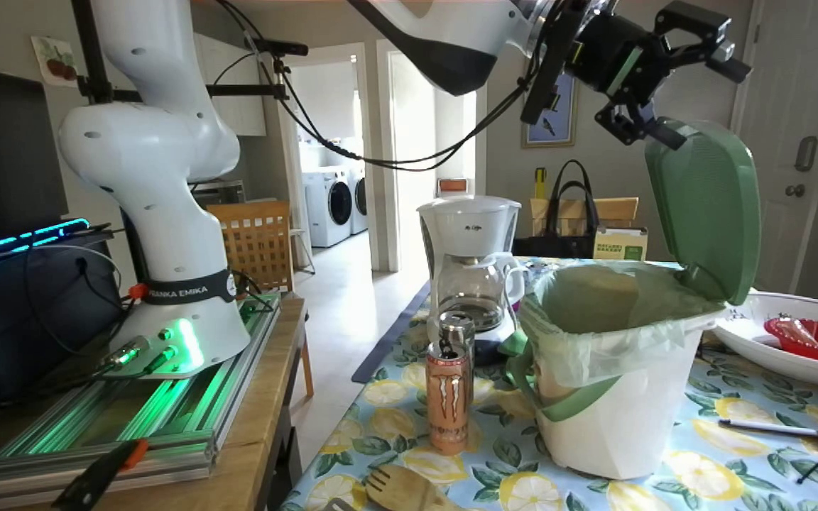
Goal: Open the white and green bin then place the two empty cans from the table inside the bin.
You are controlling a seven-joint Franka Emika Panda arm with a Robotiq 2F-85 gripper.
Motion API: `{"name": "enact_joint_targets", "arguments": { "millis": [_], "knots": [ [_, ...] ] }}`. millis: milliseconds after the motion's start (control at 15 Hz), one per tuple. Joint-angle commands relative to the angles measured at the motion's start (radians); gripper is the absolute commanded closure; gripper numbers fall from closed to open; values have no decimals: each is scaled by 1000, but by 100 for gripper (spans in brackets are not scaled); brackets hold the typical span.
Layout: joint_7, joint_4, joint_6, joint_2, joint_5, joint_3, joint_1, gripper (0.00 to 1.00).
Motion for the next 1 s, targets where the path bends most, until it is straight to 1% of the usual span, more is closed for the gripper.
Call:
{"name": "enact_joint_targets", "arguments": {
  "millis": [0,267,467,600,667,933],
  "knots": [
    [-22,33,-5,19,7,2,2,0],
    [-37,-23,-18,-19,70,14,8,0],
    [-95,-80,-18,-48,208,29,10,0],
    [-124,-118,-17,-77,278,39,15,0],
    [-127,-133,-17,-92,299,44,17,0],
    [-114,-182,-13,-152,327,56,23,0]
  ]
}}
